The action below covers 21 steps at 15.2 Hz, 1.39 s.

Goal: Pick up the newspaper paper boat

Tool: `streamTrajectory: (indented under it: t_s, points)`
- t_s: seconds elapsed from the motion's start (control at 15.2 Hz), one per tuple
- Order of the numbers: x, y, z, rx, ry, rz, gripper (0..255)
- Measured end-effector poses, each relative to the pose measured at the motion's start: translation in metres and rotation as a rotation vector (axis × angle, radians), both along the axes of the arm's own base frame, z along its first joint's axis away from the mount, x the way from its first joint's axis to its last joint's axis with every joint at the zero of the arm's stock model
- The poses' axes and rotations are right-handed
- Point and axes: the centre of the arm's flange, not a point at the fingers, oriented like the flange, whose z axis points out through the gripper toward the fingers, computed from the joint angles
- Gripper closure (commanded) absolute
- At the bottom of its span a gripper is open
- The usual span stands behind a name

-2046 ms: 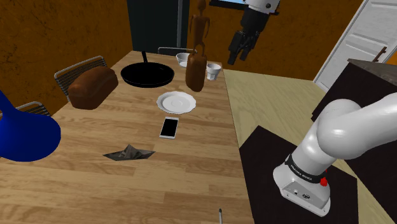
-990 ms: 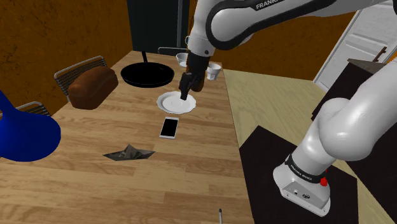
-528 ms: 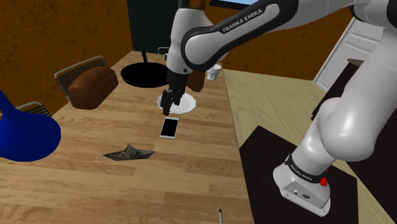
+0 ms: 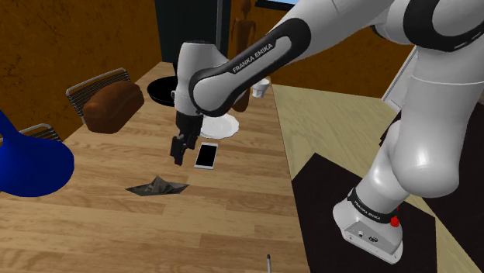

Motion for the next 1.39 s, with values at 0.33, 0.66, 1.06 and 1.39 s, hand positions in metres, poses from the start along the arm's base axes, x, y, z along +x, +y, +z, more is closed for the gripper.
streamTrajectory:
  t_s: [0.33,0.66,1.06,1.39]
  points:
    - [0.017,0.051,-0.037,0.017,0.01,0.075,0]
    - [0.024,0.069,-0.07,0.022,0.014,0.102,0]
    - [0.023,0.07,-0.093,0.022,0.014,0.103,255]
    - [0.023,0.07,-0.091,0.024,0.011,0.104,255]
